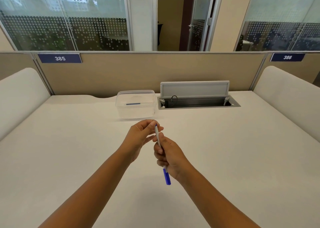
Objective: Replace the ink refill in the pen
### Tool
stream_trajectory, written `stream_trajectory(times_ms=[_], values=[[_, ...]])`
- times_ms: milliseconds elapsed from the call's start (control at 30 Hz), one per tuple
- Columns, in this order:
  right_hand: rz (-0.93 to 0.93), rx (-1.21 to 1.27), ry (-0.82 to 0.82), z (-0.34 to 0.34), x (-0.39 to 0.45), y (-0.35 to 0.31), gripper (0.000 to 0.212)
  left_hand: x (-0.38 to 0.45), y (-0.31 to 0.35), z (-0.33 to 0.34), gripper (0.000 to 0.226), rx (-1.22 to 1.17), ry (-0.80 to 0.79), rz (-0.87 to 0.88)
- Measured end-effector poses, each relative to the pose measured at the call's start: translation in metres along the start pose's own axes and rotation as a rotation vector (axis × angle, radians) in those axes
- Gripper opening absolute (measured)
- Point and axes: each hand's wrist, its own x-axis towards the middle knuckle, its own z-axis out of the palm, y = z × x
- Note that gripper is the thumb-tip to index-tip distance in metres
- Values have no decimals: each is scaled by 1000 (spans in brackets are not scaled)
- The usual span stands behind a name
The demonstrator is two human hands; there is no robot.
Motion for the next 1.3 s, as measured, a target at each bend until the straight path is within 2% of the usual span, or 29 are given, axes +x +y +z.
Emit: stream_trajectory(times_ms=[200,333,500,633,767,867,1000,1133,1233,1300], values=[[-400,-604,85,-19,13,4,17,-7,-6,1,17,195,120,169],[-547,-845,209,-33,17,19,14,-17,-24,5,18,373,58,368],[-567,-1019,234,-45,21,46,17,-30,-56,-1,24,800,30,629],[-583,-1081,166,-54,23,67,25,-40,-77,-7,34,1060,-28,720],[-461,-1098,81,-63,25,83,44,-42,-99,-7,34,1221,-153,784],[-349,-1117,46,-72,24,91,45,-42,-118,-10,36,1298,-230,756],[-276,-1386,121,-87,30,97,46,-41,-131,-10,40,1363,-297,607],[-191,-1583,125,-102,32,97,50,-45,-145,-10,48,1314,-229,558],[-184,-1615,107,-107,30,95,55,-44,-148,-13,65,1261,-108,417],[-180,-1623,104,-107,29,97,59,-39,-154,-24,61,1214,-65,253]])
